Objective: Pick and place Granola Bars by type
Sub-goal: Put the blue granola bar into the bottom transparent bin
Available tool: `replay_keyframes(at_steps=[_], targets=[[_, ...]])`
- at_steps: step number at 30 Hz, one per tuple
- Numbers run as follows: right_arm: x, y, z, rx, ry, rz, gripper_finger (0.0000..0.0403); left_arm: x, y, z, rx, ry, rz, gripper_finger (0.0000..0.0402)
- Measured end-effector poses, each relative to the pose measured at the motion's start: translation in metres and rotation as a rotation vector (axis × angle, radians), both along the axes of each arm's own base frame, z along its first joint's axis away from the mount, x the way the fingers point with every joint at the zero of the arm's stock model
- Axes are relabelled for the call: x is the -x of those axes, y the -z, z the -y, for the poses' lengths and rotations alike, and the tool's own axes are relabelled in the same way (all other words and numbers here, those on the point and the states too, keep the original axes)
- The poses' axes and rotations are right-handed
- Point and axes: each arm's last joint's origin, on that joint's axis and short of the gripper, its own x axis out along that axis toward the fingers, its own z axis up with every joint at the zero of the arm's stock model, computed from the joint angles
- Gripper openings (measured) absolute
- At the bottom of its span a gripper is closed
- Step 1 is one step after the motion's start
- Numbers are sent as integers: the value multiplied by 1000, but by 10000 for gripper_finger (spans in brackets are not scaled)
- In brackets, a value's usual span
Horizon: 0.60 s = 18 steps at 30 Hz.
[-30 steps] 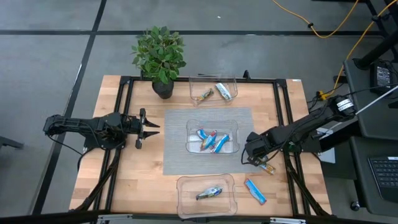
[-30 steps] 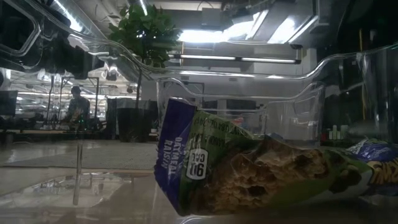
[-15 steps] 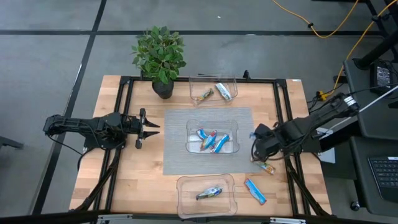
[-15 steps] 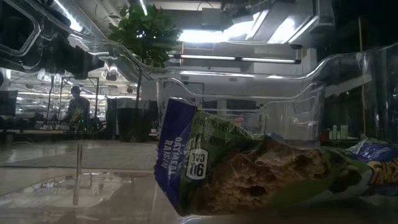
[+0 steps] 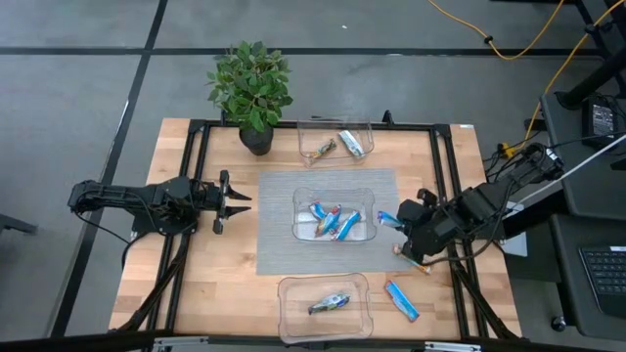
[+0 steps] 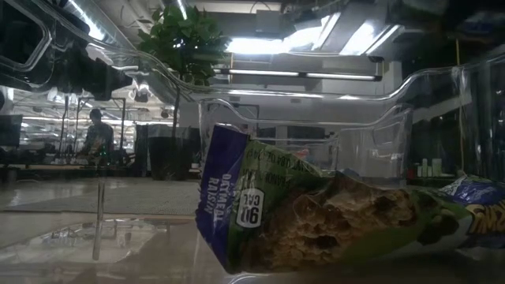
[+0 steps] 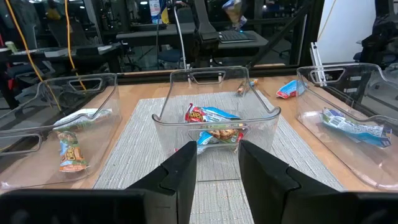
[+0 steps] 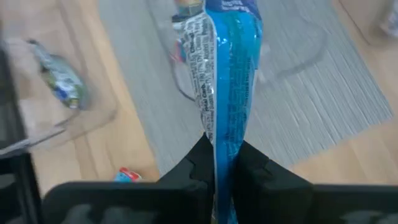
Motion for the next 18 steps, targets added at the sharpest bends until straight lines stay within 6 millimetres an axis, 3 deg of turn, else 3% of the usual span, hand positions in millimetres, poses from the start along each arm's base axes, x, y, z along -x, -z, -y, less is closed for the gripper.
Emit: replay_keyframes(at_steps=[12, 18], targets=[[-12, -17, -31, -8, -364, 265, 38, 0, 0, 0, 0, 1, 0, 113], [-15, -23, -39, -102, -500, 306, 25, 0, 0, 0, 0, 0, 0, 113]])
